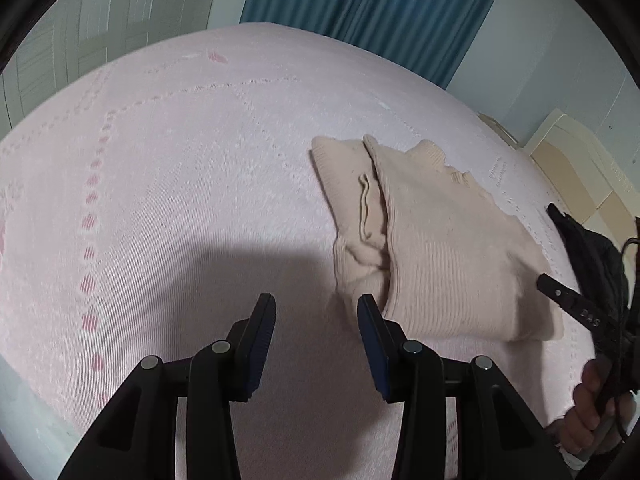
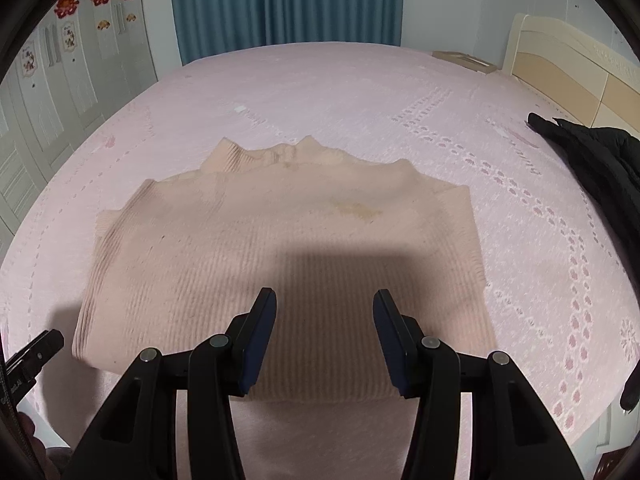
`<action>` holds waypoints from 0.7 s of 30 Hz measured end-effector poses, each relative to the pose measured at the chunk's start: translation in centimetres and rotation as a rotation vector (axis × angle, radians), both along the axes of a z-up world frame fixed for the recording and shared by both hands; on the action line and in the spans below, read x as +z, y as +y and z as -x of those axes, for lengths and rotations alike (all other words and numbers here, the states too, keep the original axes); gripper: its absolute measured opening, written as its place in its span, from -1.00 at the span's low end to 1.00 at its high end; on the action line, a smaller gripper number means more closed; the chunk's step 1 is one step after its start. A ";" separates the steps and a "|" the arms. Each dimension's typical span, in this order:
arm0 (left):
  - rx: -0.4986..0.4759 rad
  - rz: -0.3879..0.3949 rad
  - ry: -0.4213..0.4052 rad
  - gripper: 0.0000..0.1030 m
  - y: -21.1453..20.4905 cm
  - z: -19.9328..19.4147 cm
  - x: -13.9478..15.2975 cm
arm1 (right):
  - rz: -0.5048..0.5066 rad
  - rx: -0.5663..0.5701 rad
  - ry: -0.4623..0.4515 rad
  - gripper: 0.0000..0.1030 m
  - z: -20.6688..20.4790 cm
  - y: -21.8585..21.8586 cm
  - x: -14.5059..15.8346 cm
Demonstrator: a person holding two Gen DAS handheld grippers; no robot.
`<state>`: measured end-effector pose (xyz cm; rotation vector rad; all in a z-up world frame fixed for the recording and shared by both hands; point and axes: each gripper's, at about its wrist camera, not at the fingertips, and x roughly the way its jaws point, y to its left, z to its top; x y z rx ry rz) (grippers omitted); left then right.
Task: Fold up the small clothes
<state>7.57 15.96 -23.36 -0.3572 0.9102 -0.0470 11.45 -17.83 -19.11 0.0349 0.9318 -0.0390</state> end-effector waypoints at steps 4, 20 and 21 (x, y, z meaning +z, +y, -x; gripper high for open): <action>-0.039 0.064 -0.001 -0.21 0.4 1.3 -0.2 | 0.006 0.006 0.017 -0.04 0.3 0.8 -0.8; -0.039 0.118 0.017 -0.04 1.7 1.3 -1.6 | 0.047 0.028 -0.005 -0.04 -3.3 2.8 -2.6; -0.038 0.117 0.016 -0.04 1.7 1.1 -1.6 | 0.056 0.028 0.010 -0.04 -4.7 2.9 -2.8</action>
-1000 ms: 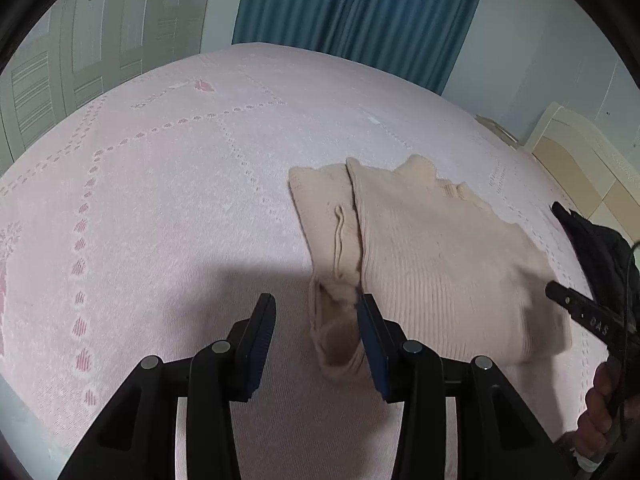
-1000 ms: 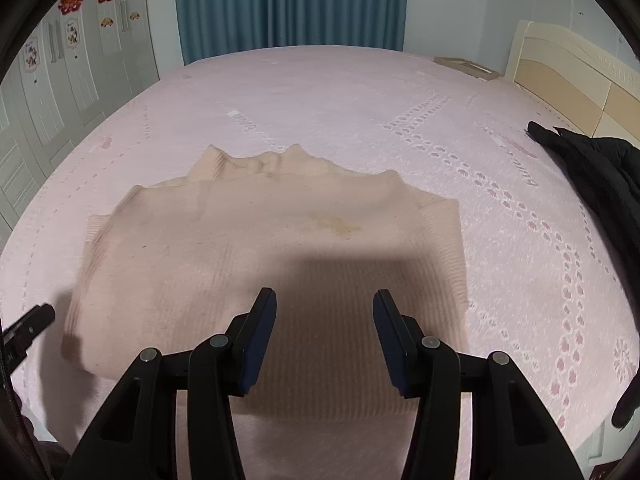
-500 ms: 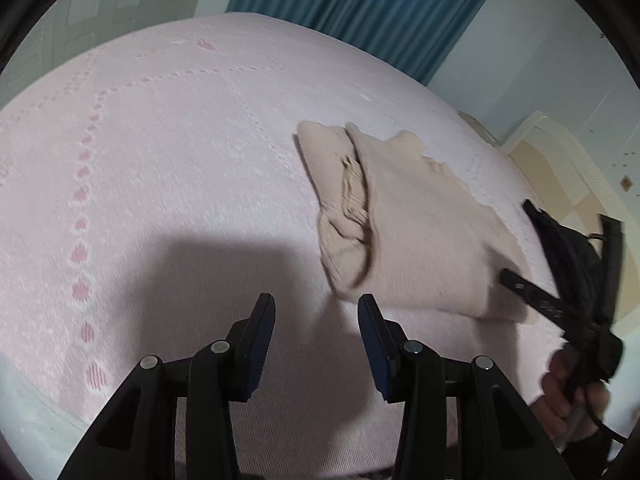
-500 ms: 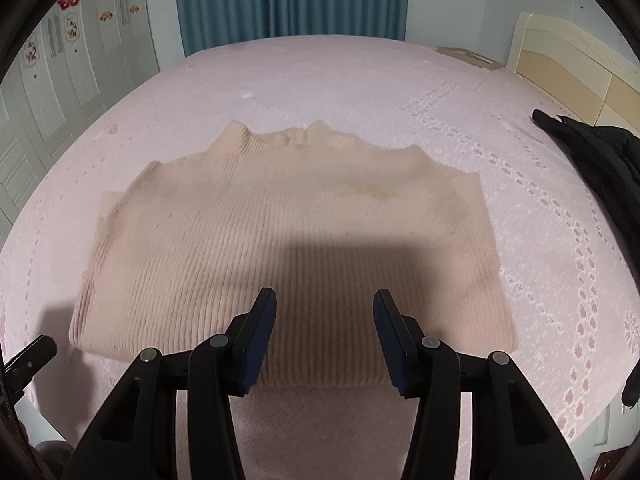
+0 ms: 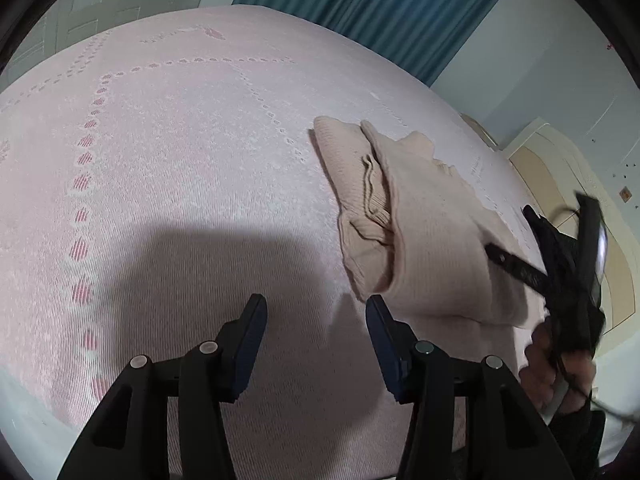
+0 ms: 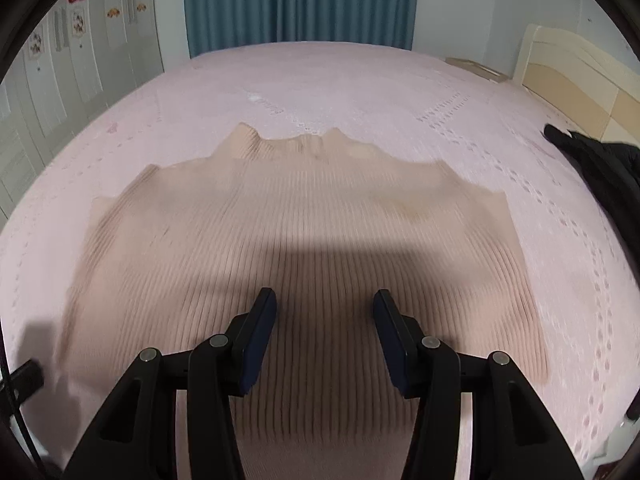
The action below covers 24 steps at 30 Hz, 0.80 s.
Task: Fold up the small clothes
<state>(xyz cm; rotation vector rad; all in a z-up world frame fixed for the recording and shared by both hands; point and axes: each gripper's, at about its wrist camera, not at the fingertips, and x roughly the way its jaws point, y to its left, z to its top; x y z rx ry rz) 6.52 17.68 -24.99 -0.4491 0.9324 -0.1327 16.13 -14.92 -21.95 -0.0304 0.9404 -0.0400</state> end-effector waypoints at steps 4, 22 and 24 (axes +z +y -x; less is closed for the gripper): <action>0.003 -0.014 -0.003 0.03 -0.1 -0.7 -0.2 | 0.033 -0.003 0.035 -0.04 -3.8 0.5 -0.5; 0.019 0.058 0.005 0.22 -0.5 -2.3 -0.8 | 0.059 -0.010 0.114 -0.03 -8.6 1.0 -1.3; 0.019 0.057 0.008 0.23 -0.5 -2.2 -0.9 | 0.063 -0.007 0.086 -0.03 -6.5 1.2 -0.5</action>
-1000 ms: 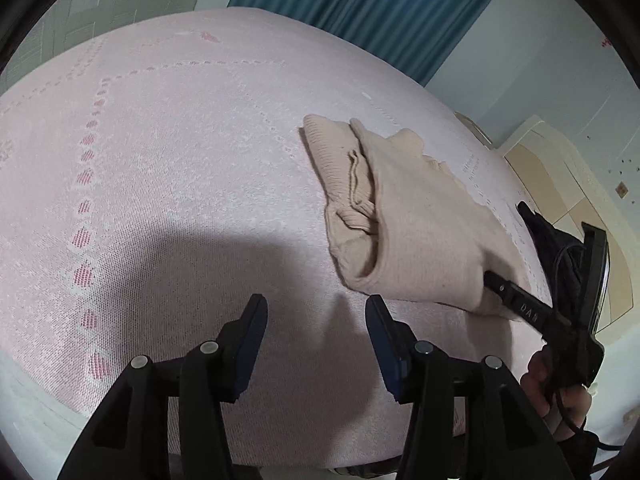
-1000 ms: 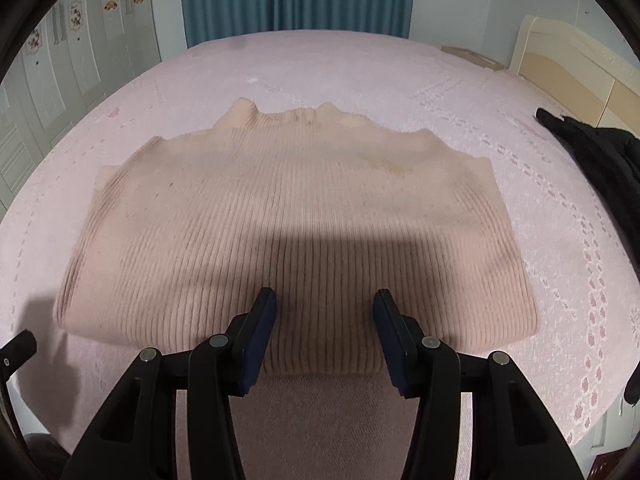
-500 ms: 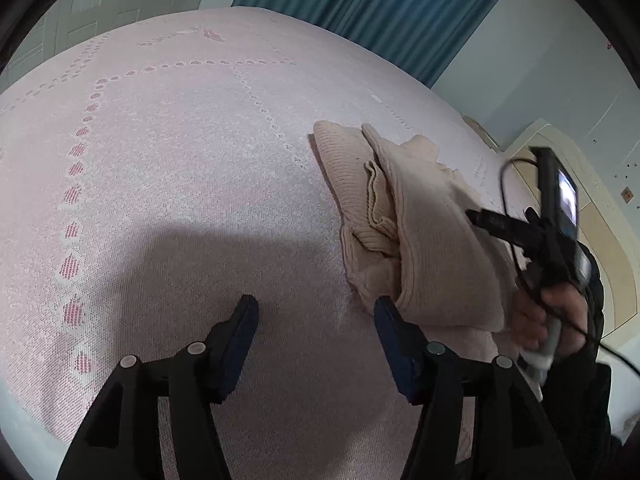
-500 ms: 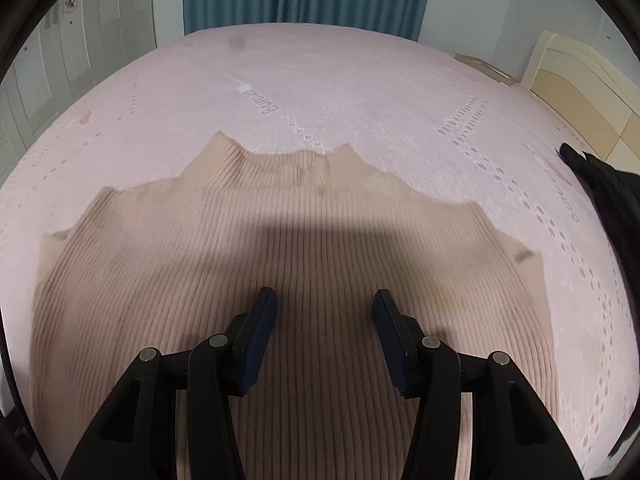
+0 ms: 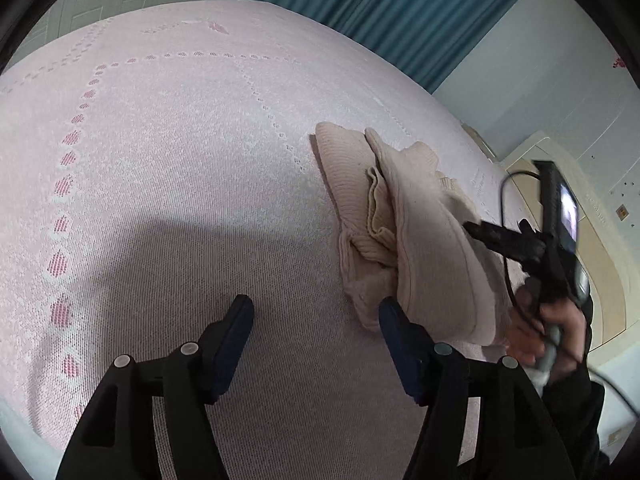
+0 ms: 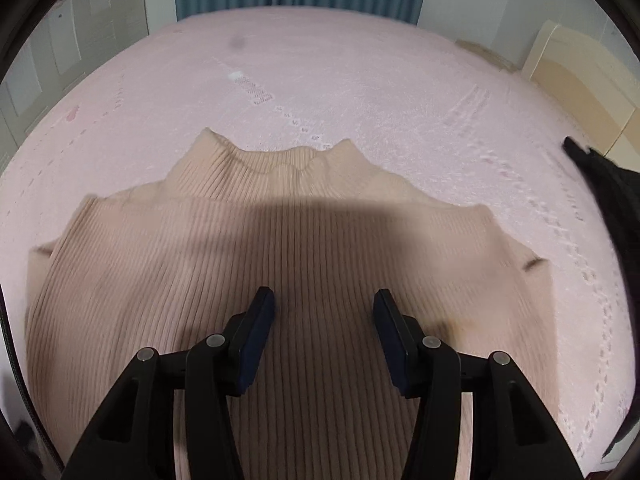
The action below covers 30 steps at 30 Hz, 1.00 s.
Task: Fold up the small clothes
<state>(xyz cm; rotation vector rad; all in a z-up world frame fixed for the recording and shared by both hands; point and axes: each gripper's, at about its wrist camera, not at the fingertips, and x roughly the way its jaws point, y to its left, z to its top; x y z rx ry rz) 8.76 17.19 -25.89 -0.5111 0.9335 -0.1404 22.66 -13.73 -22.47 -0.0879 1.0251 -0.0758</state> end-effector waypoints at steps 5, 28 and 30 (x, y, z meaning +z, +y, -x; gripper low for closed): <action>-0.006 -0.037 0.004 0.23 -0.8 0.4 0.1 | -0.034 0.003 0.008 -0.03 3.7 0.1 0.7; -0.016 0.280 0.062 0.22 -4.2 -3.0 -1.4 | -0.125 -0.030 -0.148 -0.05 15.6 -8.7 4.6; 0.010 0.314 0.063 0.22 -3.9 -4.0 -1.7 | -0.179 -0.062 -0.163 -0.05 15.8 -10.5 4.8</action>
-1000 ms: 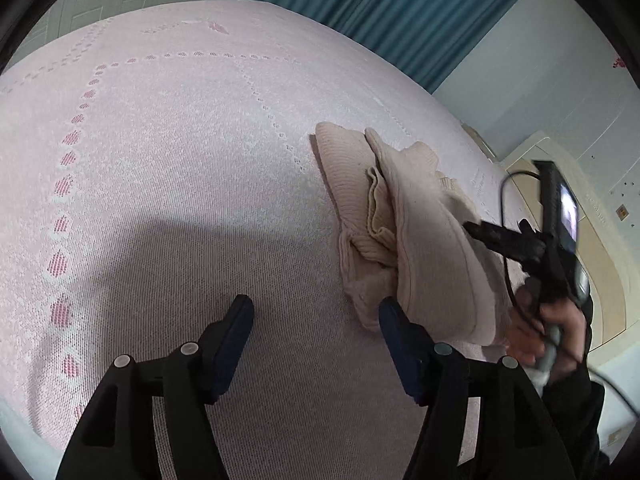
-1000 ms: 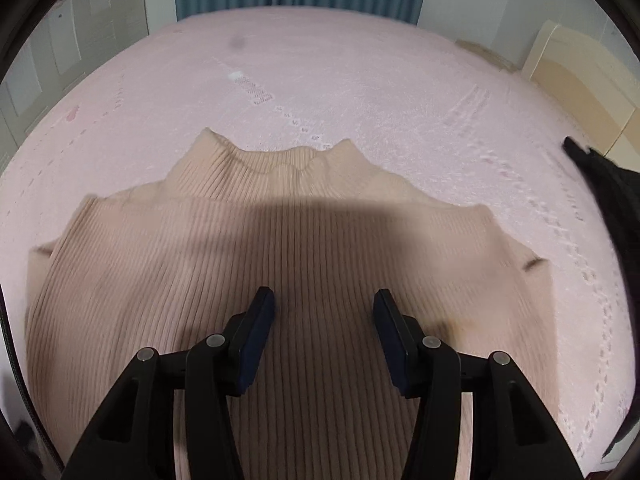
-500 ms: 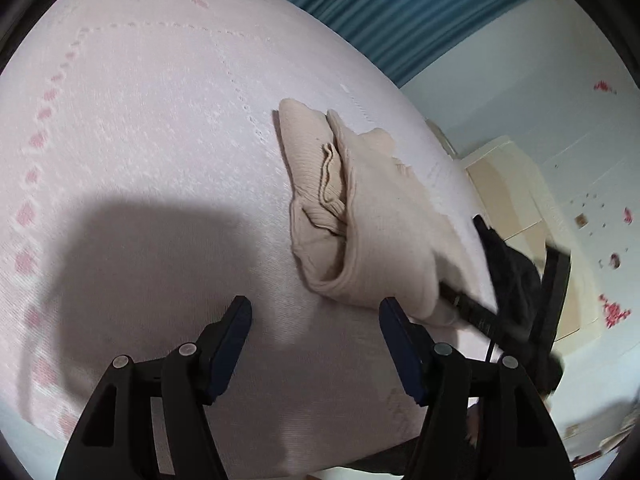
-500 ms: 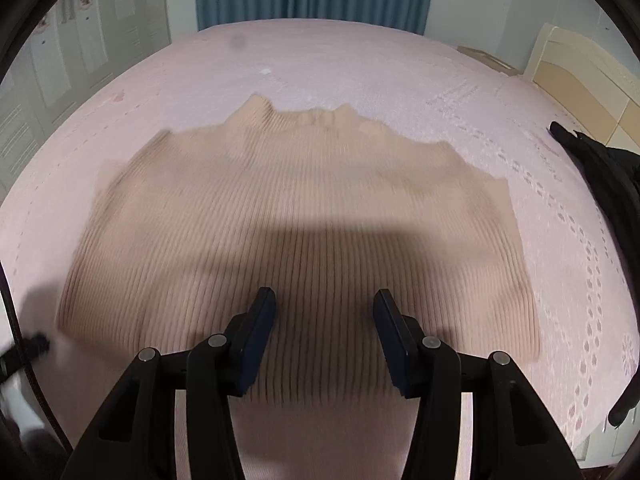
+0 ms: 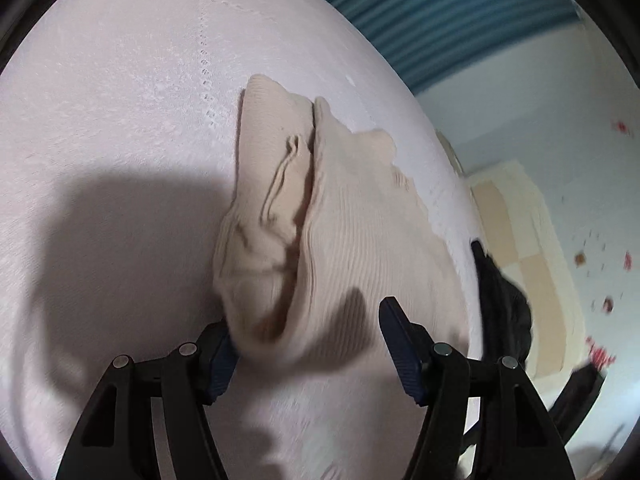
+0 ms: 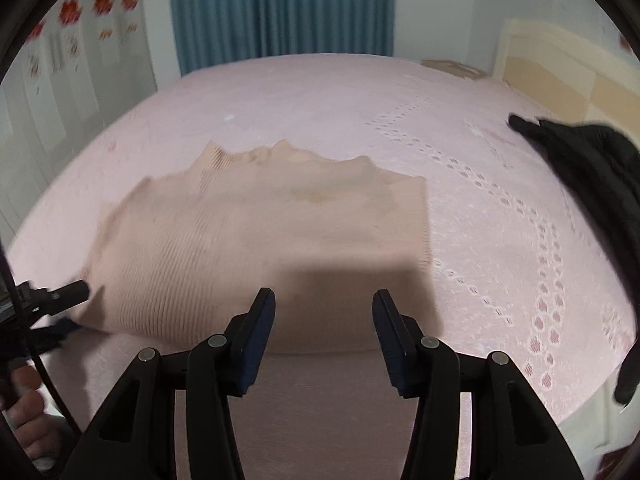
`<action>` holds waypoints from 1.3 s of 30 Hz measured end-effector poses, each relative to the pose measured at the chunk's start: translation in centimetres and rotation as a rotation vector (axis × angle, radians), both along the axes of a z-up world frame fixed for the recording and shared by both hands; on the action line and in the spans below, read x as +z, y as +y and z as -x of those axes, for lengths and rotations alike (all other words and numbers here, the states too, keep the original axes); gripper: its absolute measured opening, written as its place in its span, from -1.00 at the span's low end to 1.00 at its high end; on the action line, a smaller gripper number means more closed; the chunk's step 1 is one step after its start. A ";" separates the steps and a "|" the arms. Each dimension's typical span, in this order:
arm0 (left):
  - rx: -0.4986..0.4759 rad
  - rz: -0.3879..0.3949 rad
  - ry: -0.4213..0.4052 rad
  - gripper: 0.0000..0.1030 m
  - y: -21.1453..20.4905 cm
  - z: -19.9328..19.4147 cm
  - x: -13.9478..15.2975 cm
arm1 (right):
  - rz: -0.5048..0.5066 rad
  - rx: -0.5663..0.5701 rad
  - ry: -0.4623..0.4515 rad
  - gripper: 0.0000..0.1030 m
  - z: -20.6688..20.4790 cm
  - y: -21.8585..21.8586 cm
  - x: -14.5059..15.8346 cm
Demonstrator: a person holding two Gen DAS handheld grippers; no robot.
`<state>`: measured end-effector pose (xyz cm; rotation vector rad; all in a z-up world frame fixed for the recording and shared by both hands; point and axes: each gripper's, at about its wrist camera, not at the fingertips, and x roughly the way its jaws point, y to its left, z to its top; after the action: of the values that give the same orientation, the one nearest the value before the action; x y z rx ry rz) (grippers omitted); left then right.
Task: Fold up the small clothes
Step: 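Grasp the side edge with the left tool and fold it across the body, then open the left tool and withdraw it from the sweater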
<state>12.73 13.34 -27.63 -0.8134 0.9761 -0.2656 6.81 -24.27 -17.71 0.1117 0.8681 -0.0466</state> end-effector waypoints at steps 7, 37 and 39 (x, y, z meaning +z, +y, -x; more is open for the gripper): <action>0.058 -0.034 0.030 0.02 -0.8 -3.6 -0.1 | -0.107 -0.097 0.033 -0.05 -0.1 -6.0 -1.1; -0.323 -0.654 -0.025 -0.48 -33.7 -5.0 7.7 | -0.222 -0.303 0.047 -0.05 4.9 -23.0 0.5; -0.394 -0.671 -0.090 -0.05 -34.6 -4.3 7.2 | -0.214 -0.295 0.060 -0.05 4.9 -22.9 0.1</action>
<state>16.99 -21.27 -20.46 0.0067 1.0474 -0.2842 1.87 -47.20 -17.63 0.4402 0.9094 -0.2341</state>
